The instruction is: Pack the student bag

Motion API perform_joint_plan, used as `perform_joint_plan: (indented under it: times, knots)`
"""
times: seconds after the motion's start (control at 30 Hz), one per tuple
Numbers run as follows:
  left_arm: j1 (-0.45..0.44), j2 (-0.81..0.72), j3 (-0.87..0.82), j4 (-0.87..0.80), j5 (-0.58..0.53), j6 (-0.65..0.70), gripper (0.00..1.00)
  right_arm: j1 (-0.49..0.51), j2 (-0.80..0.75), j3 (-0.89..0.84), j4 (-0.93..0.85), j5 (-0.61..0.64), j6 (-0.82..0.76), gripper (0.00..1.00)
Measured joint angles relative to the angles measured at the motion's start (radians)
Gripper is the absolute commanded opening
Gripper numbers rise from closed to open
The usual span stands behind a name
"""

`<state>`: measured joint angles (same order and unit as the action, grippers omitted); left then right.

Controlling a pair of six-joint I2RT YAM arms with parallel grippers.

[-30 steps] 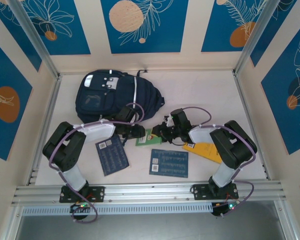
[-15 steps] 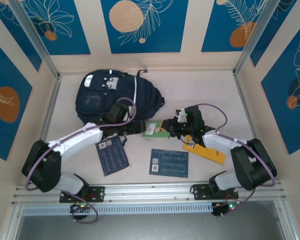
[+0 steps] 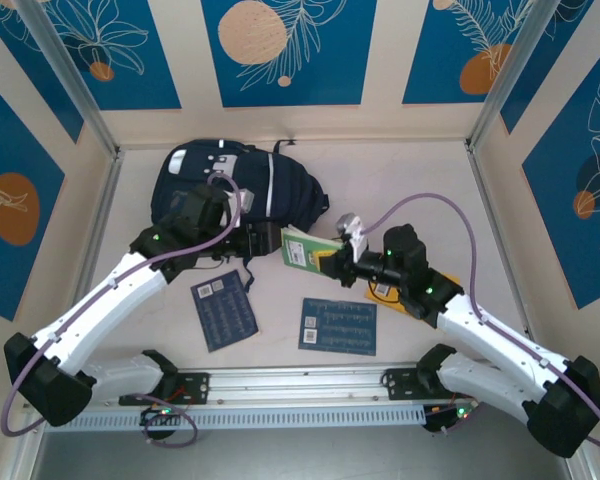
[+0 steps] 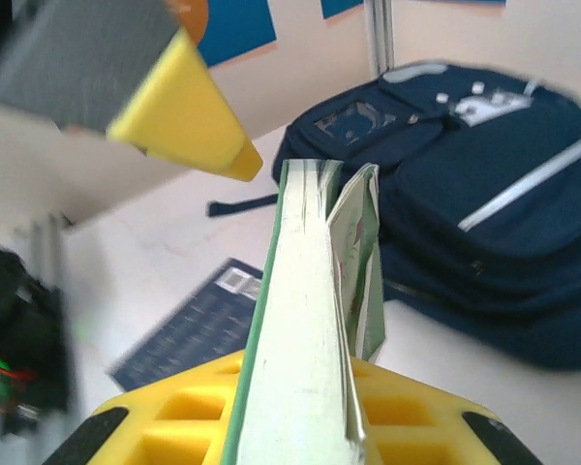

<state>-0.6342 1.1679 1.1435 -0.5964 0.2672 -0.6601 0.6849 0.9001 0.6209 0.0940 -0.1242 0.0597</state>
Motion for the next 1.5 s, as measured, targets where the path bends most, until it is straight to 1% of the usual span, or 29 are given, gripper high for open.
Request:
perform_joint_plan:
  times: [0.13, 0.33, 0.47, 0.57, 0.6, 0.67, 0.7, 0.77, 0.83, 0.9, 0.93, 0.97, 1.0, 1.07, 1.13, 1.17, 1.27, 1.3, 1.33, 1.5]
  knots:
    - [0.001, -0.002, -0.021, 0.001, 0.059, -0.101, 0.86, 0.109, -0.001, -0.038, 0.031, 0.171, -0.343, 0.0]
    - [0.001, 0.0, -0.133, 0.104, 0.171, -0.291, 0.87, 0.272, -0.001, -0.135, 0.149, 0.38, -0.713, 0.0]
    - [0.001, 0.0, -0.182, 0.182, 0.203, -0.389, 0.86, 0.334, -0.008, -0.179, 0.225, 0.454, -0.852, 0.0]
    - [0.001, 0.005, -0.205, 0.232, 0.212, -0.44, 0.8, 0.366, -0.026, -0.196, 0.259, 0.481, -0.922, 0.0]
    - [0.001, 0.008, -0.211, 0.248, 0.214, -0.453, 0.77, 0.376, -0.027, -0.197, 0.266, 0.489, -0.938, 0.0]
    - [0.001, 0.013, -0.223, 0.277, 0.215, -0.472, 0.65, 0.389, -0.027, -0.197, 0.281, 0.496, -0.961, 0.0]
    - [0.001, 0.014, -0.23, 0.291, 0.215, -0.49, 0.58, 0.393, -0.027, -0.198, 0.289, 0.5, -0.97, 0.0]
    - [0.001, 0.014, -0.243, 0.311, 0.213, -0.499, 0.38, 0.395, -0.027, -0.199, 0.3, 0.507, -0.976, 0.0]
    - [0.0, 0.013, -0.257, 0.332, 0.211, -0.521, 0.23, 0.395, -0.027, -0.204, 0.308, 0.516, -0.979, 0.0]
    - [0.001, 0.012, -0.264, 0.35, 0.211, -0.537, 0.13, 0.396, -0.027, -0.211, 0.303, 0.517, -0.985, 0.0]
    - [0.001, 0.011, -0.266, 0.362, 0.21, -0.546, 0.09, 0.398, -0.026, -0.216, 0.299, 0.515, -0.985, 0.02]
    - [0.001, 0.008, -0.267, 0.369, 0.21, -0.551, 0.06, 0.399, -0.026, -0.217, 0.299, 0.515, -0.985, 0.07]
    - [0.001, 0.005, -0.27, 0.374, 0.209, -0.559, 0.03, 0.399, -0.027, -0.217, 0.297, 0.514, -0.983, 0.15]
    - [0.001, -0.001, -0.277, 0.376, 0.208, -0.565, 0.0, 0.401, -0.027, -0.205, 0.272, 0.512, -0.97, 0.33]
    - [0.001, -0.011, -0.284, 0.377, 0.196, -0.569, 0.0, 0.402, -0.027, -0.193, 0.244, 0.517, -0.943, 0.48]
    - [0.001, -0.019, -0.288, 0.377, 0.187, -0.568, 0.0, 0.402, -0.027, -0.191, 0.233, 0.518, -0.938, 0.53]
    - [0.001, -0.055, -0.3, 0.375, 0.15, -0.563, 0.0, 0.402, -0.037, -0.179, 0.179, 0.51, -0.885, 0.55]
    - [0.002, -0.079, -0.308, 0.373, 0.127, -0.562, 0.0, 0.402, -0.048, -0.172, 0.15, 0.499, -0.856, 0.58]
    - [0.004, -0.103, -0.317, 0.373, 0.105, -0.561, 0.0, 0.402, -0.062, -0.166, 0.129, 0.485, -0.83, 0.59]
    - [0.019, -0.264, -0.365, 0.372, -0.046, -0.544, 0.0, 0.406, -0.156, -0.162, 0.064, 0.394, -0.692, 0.62]
